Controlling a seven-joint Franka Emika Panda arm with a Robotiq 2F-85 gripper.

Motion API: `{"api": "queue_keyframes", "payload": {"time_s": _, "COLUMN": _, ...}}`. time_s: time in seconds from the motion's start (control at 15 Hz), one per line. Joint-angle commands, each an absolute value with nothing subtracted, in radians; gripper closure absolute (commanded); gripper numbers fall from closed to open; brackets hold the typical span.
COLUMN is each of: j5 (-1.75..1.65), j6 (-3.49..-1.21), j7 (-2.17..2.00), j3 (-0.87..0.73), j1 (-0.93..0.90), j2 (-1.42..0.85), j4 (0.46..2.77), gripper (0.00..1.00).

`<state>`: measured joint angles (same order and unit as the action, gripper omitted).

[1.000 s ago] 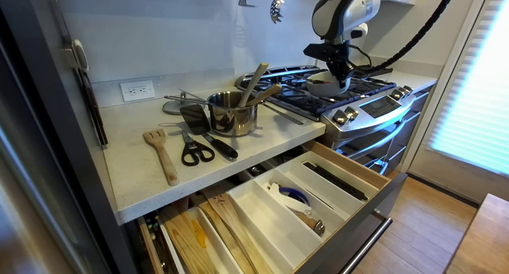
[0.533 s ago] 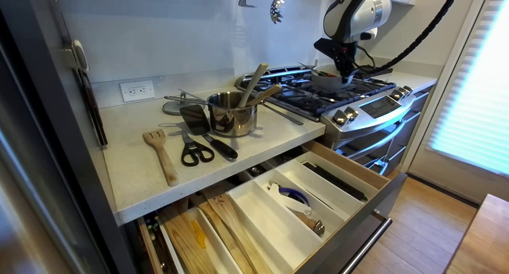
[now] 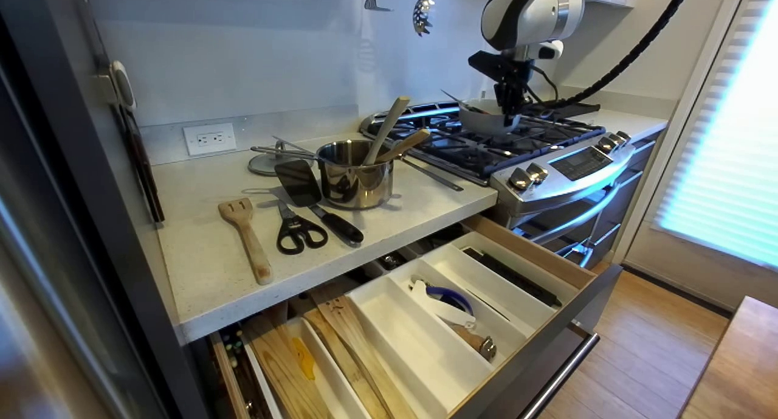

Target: Put the grey bowl on the front left plate of the stove

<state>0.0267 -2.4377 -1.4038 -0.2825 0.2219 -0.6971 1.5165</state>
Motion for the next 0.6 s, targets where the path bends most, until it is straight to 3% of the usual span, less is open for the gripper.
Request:
{"api": "queue_keyframes", "payload": {"time_s": 0.0, "j5": 0.051, "j6": -2.297, "j7": -1.365, "j3": -0.276, "j1": 0.225, "j2": -0.676, "j4": 1.484, "gripper": 0.98}}
{"api": "queue_keyframes", "payload": {"time_s": 0.07, "j5": 0.039, "j6": -2.362, "j7": -1.386, "j3": -0.289, "j1": 0.215, "j2": -0.697, "j4": 1.496, "gripper": 0.93}}
{"api": "queue_keyframes", "payload": {"time_s": 0.2, "j5": 0.037, "j6": -2.313, "j7": -1.381, "j3": -0.286, "j1": 0.216, "j2": -0.697, "j4": 1.487, "gripper": 0.98}}
{"api": "queue_keyframes", "payload": {"time_s": 0.53, "j5": 0.004, "j6": -2.386, "j7": -1.455, "j3": -0.33, "j1": 0.182, "j2": -0.753, "j4": 1.467, "gripper": 0.98}}
